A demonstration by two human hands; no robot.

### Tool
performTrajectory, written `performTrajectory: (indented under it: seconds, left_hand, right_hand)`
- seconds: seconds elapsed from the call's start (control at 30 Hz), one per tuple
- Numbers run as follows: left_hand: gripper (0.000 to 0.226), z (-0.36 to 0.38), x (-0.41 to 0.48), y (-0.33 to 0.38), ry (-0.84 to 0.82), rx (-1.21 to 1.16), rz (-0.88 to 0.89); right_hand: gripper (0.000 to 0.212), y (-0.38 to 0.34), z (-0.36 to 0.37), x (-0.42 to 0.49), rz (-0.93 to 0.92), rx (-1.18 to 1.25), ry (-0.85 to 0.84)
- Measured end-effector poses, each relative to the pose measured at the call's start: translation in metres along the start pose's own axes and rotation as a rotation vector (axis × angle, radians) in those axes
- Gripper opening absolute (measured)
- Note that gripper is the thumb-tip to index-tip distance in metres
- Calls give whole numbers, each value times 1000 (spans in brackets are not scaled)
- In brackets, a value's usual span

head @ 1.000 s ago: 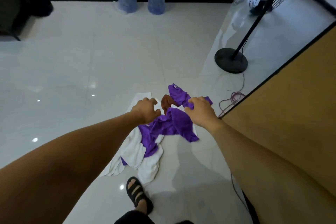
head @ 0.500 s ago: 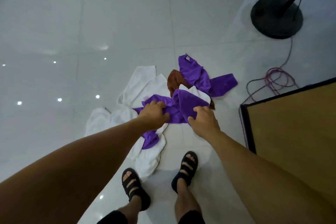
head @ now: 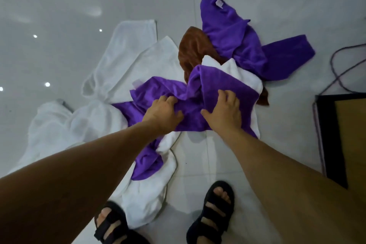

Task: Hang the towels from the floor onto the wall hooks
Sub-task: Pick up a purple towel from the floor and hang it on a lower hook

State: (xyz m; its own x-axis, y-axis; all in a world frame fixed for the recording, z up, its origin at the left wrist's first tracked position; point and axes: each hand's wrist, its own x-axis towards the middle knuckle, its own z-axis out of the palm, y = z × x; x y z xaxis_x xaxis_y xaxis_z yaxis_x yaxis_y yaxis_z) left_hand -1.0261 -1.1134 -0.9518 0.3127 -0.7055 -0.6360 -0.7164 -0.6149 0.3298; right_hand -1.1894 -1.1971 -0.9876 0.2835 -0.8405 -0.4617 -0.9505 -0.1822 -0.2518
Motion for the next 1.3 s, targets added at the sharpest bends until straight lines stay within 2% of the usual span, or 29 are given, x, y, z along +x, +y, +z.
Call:
performTrajectory:
  seconds: [0.1,0.2,0.27,0.37,0.43,0.53,0.67,0.73,0.8,0.9,0.97,1.03,1.13,1.23,1.3]
  left_hand:
    - [53,27,31,-18,37,-11,17]
    - [53,42,46,-30,42,-16,24]
    - [55,47,47,-36,31,-22,24]
    - [58,40,38,-40,5,-20,19]
    - [61,26,24,-35,-18,-27,23]
    - [72,-9,-6,-15,-41,-49,50]
    - [112,-82,-63,29,-98,-81,163]
    - [118,-124,-96,54,-127,-63,213]
    - [101,-166,-129,77,-151,-63,211]
    - [45,-229,-184,105,-181,-198,178]
    - [31,-270,-222,120,-208,-282,211]
    - [33,-308,-262,134,-252,-375,269]
    - [44,-359,-322,150,-393,-466,385]
    - [36,-396,-378,161,-480,-373,433]
    - [45,-418,-412,172,-488,-327,435]
  right_hand:
    - [110,4,41,26,67,-47,30]
    - [114,7,66,43,88,-85,32]
    - [99,9,70,46,76,-111,45]
    - [54,10,56,38,63,-12,80]
    - [32,7,34,19,24,55,127]
    - [27,-4,-15,-23,-54,214,143]
    - [21,-30,-99,-83,-146,434,94]
    - [21,-53,-152,-110,-183,519,100]
    - [19,-78,-208,-138,-222,593,165]
    - [15,-115,-294,-182,-254,668,218]
    - [24,-133,-350,-212,-280,667,293]
    - [34,-147,-402,-242,-316,606,387]
    - [35,-161,-467,-293,-279,570,500]
    - [28,-176,-520,-348,-267,667,659]
    - [25,-186,-551,-381,-283,689,731]
